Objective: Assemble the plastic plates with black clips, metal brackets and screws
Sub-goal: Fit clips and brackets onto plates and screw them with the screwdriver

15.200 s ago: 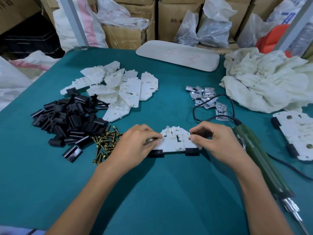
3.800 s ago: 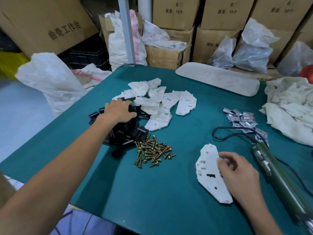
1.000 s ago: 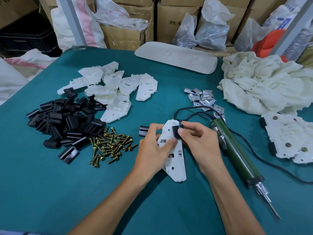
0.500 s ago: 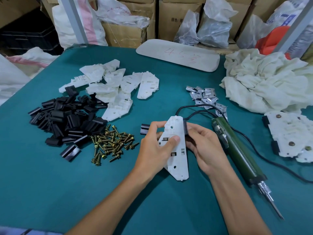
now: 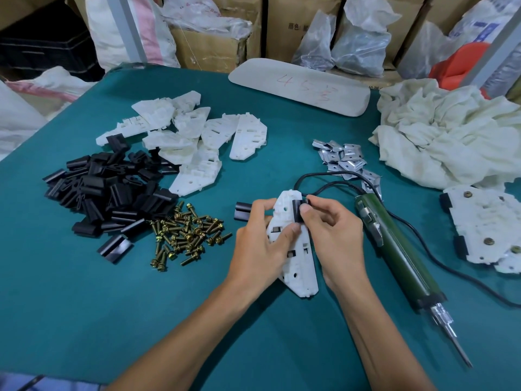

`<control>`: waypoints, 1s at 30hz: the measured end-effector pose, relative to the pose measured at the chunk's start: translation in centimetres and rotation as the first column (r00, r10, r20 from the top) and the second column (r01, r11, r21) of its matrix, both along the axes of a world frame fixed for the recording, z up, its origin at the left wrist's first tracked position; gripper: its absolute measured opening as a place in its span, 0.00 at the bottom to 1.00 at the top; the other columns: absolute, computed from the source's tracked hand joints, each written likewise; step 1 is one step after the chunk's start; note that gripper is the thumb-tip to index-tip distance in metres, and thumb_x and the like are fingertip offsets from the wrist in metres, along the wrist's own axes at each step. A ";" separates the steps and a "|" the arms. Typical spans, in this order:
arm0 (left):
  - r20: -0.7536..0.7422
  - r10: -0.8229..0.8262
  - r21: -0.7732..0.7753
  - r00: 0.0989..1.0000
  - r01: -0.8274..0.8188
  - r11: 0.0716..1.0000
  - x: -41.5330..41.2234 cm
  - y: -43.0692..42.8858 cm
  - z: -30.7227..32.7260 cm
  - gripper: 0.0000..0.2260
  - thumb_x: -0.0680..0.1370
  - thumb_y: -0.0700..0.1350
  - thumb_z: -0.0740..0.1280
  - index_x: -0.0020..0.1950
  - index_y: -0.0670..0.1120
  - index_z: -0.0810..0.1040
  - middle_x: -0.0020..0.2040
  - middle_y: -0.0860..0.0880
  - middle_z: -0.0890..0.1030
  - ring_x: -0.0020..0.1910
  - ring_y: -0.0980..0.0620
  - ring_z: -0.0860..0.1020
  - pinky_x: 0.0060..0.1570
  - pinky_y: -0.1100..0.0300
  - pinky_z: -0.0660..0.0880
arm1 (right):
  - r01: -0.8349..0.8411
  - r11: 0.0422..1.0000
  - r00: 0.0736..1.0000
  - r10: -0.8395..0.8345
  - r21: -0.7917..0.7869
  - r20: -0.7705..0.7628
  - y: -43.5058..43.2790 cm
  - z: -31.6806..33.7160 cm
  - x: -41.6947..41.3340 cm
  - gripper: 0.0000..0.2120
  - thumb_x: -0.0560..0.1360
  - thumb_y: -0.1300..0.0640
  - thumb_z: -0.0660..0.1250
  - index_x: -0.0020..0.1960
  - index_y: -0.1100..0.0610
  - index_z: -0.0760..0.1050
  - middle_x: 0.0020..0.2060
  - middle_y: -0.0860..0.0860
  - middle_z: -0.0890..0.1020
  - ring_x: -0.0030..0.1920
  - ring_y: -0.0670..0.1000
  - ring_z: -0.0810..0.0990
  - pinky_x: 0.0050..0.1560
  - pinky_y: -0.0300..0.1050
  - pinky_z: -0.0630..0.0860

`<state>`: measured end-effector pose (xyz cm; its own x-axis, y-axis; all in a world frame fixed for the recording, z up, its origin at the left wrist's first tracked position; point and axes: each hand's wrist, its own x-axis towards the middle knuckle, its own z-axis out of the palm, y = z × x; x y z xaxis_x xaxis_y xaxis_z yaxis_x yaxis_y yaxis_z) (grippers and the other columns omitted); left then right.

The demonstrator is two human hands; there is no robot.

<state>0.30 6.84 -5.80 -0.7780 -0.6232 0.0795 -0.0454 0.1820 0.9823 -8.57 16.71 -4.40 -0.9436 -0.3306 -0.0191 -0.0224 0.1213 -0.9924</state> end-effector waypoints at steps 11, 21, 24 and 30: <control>0.005 -0.038 0.100 0.999 0.037 0.994 0.0 0.1 0.1 0.14 0.78 0.50 0.73 0.60 0.60 0.72 0.46 0.57 0.85 0.45 0.57 0.84 0.41 0.62 0.80 | -0.048 0.994 0.997 0.053 0.093 -0.054 0.6 0.7 -0.3 0.09 0.69 0.43 0.73 0.48 0.40 0.82 0.38 0.44 0.87 0.42 0.45 0.86 0.48 0.49 0.82; 0.121 -0.050 0.011 0.991 0.049 0.999 -0.4 0.0 0.2 0.15 0.77 0.51 0.70 0.60 0.56 0.71 0.45 0.54 0.84 0.42 0.55 0.83 0.40 0.53 0.79 | -0.113 0.843 0.813 0.383 0.525 -0.439 -2.6 5.2 -0.9 0.12 0.73 0.41 0.71 0.54 0.44 0.79 0.48 0.41 0.82 0.53 0.47 0.78 0.55 0.48 0.73; 0.139 -0.067 -0.031 0.988 0.072 0.997 -0.3 -0.1 0.5 0.12 0.78 0.46 0.69 0.60 0.51 0.73 0.44 0.52 0.82 0.42 0.53 0.81 0.40 0.52 0.78 | -0.315 0.532 0.638 0.732 0.786 -0.240 -7.8 6.8 -0.9 0.13 0.75 0.46 0.72 0.58 0.45 0.79 0.51 0.45 0.82 0.54 0.51 0.79 0.53 0.49 0.74; 0.163 -0.080 0.014 0.983 0.079 0.997 -0.2 -0.4 0.7 0.13 0.78 0.49 0.70 0.60 0.50 0.72 0.47 0.52 0.82 0.37 0.58 0.78 0.31 0.67 0.71 | -0.330 0.040 0.498 0.856 0.943 0.138 -12.6 7.2 -2.0 0.15 0.76 0.56 0.75 0.61 0.52 0.80 0.56 0.52 0.81 0.54 0.56 0.79 0.45 0.47 0.73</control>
